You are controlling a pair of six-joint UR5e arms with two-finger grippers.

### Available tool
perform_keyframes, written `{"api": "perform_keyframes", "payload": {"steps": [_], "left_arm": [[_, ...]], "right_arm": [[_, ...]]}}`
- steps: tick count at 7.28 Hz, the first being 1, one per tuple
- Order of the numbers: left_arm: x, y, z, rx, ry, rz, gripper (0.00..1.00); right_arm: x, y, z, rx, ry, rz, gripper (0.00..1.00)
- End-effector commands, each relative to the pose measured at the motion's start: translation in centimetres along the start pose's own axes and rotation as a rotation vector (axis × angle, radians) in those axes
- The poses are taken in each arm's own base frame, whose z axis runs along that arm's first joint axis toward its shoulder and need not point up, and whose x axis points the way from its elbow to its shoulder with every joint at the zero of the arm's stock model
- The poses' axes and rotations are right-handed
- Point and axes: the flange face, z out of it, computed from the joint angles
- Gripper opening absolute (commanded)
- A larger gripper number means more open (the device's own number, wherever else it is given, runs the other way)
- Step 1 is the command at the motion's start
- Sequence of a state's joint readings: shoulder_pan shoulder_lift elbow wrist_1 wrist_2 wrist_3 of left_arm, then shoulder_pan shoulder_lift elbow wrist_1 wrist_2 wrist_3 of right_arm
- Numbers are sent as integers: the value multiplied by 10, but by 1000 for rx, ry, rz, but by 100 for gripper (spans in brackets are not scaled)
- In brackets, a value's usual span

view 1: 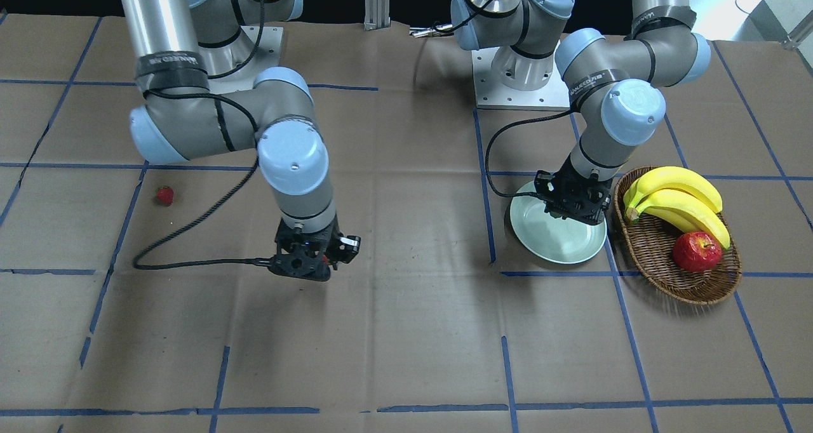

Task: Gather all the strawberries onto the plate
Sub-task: 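Drop strawberry on green plate with left gripper while right sets its strawberry mid-table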

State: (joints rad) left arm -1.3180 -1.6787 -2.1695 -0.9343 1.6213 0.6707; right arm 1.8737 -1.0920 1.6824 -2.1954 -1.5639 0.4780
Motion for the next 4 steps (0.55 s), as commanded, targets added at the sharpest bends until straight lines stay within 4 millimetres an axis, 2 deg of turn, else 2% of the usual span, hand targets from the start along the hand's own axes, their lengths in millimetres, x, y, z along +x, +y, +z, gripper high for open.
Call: {"api": "perform_keyframes", "payload": {"steps": [1, 2, 3, 4], "left_arm": [[-9, 14, 23, -21, 17, -10, 33], [-14, 17, 35, -49, 27, -22, 71], [-15, 17, 47, -70, 45, -25, 83], [-15, 18, 49, -80, 39, -26, 83]], "right_arm": [[-71, 4, 34, -6, 4, 20, 7], [-73, 3, 34, -10, 7, 20, 8], [-73, 7, 39, -20, 13, 20, 19], [-71, 9, 39, -38, 24, 23, 34]]}}
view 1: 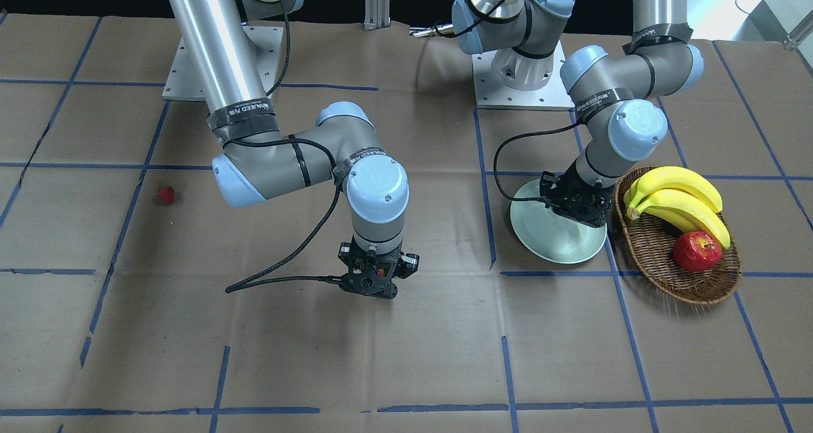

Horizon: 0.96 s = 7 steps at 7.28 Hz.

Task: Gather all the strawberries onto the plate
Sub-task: 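Drop strawberry on green plate with left gripper while right sets its strawberry mid-table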

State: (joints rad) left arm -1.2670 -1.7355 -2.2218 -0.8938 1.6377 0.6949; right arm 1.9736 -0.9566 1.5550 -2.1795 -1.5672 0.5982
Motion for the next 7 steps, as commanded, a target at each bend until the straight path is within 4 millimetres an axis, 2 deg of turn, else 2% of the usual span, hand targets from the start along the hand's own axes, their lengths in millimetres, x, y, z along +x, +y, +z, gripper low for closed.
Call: {"api": "perform_keyframes", "payload": {"steps": [1, 2, 3, 4, 5, 6, 7], "left_arm": [[-3, 5, 9, -49, -25, -10, 83], [-1, 6, -3, -32, -44, -20, 83], [4, 3, -23, 18, -68, -36, 83], [17, -5, -38, 72, -57, -128, 83], [48, -14, -52, 122, -38, -152, 83], [77, -25, -58, 139, -37, -197, 83], [104, -38, -67, 167, -17, -253, 84]], "right_arm": [[3, 6, 2, -53, 28, 6, 42], [3, 6, 2, -57, 30, 4, 98], [7, -1, -4, -95, -16, 26, 100], [11, -5, -21, -88, -29, 32, 100], [20, -9, -40, -85, -34, 35, 100], [40, -17, -62, -78, -33, 36, 100], [80, -33, -89, -93, -24, 11, 100]]}}
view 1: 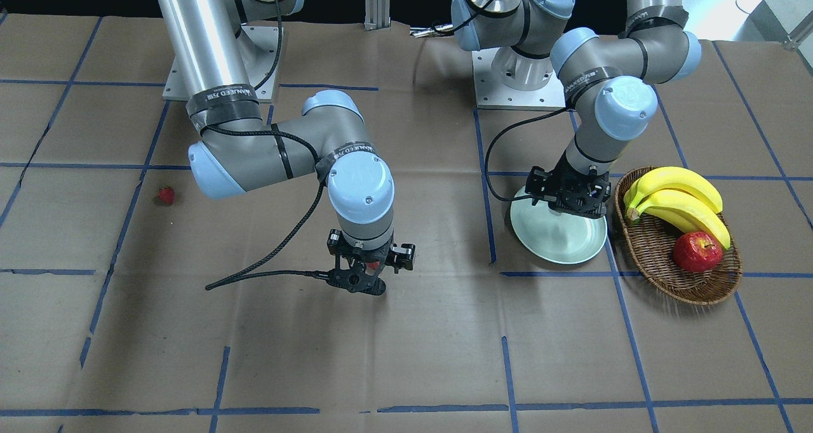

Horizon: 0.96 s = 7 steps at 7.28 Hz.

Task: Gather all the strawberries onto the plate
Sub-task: 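Reach left gripper to mid-table strawberry while right returns to last strawberry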

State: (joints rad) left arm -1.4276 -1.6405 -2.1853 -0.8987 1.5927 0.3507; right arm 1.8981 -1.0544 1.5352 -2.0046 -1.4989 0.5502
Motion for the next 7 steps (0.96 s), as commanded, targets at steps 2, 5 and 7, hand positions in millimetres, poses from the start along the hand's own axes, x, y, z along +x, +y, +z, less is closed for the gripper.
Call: {"api": "perform_keyframes", "payload": {"steps": [2, 5, 7], "left_arm": [[94, -33, -21, 57, 101, -199, 86], [199, -101, -5, 57, 178, -238, 86], [236, -135, 28, 41, 167, -213, 86]], "right_arm": [[129, -29, -90, -54, 26, -58, 100], [289, -9, -76, -157, 77, -188, 100], [360, 22, -35, -110, 47, -252, 100]]}}
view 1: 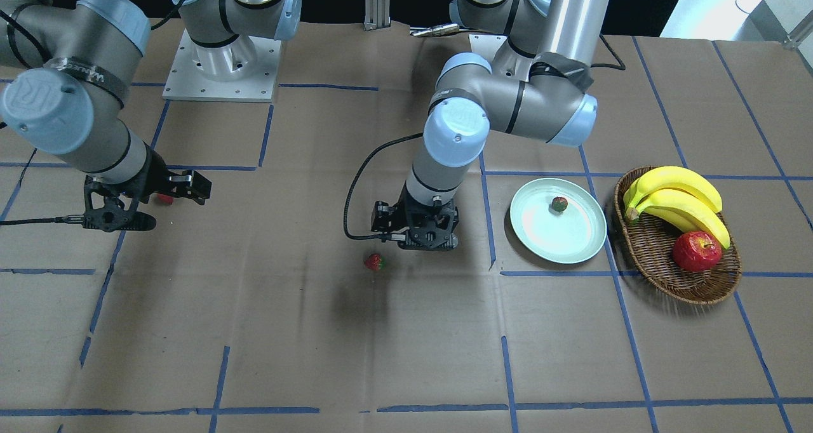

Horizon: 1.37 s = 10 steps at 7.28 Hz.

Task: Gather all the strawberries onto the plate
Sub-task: 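Reach left gripper to mid-table strawberry while right returns to last strawberry, then grasp mid-table strawberry with left gripper while right grasps the last strawberry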

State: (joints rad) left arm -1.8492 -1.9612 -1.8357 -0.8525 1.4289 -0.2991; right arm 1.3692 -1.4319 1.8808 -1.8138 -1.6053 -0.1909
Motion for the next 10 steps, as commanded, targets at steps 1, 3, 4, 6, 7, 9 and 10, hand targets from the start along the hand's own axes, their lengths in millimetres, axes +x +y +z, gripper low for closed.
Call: {"api": "perform_keyframes", "payload": {"steps": [1, 3, 4, 6, 7, 9, 10], "left_arm": [[23, -19, 33, -1, 3, 12, 85], [24, -28, 58, 34, 26, 15, 85], [28, -25, 65, 25, 24, 23, 85], [32, -22, 66, 23, 24, 34, 49], [32, -21, 66, 22, 20, 36, 25], [33, -16, 64, 22, 14, 40, 0], [35, -16, 51, 42, 20, 46, 0]], "right_arm": [[42, 43, 64, 87, 4, -50, 100], [53, 62, 103, 150, 24, -69, 100], [57, 71, 117, 172, 33, -53, 100], [65, 88, 140, 168, 20, -40, 100], [65, 87, 141, 162, 22, -41, 99], [66, 87, 141, 160, 26, -35, 62], [66, 86, 140, 165, 23, -30, 45]]}}
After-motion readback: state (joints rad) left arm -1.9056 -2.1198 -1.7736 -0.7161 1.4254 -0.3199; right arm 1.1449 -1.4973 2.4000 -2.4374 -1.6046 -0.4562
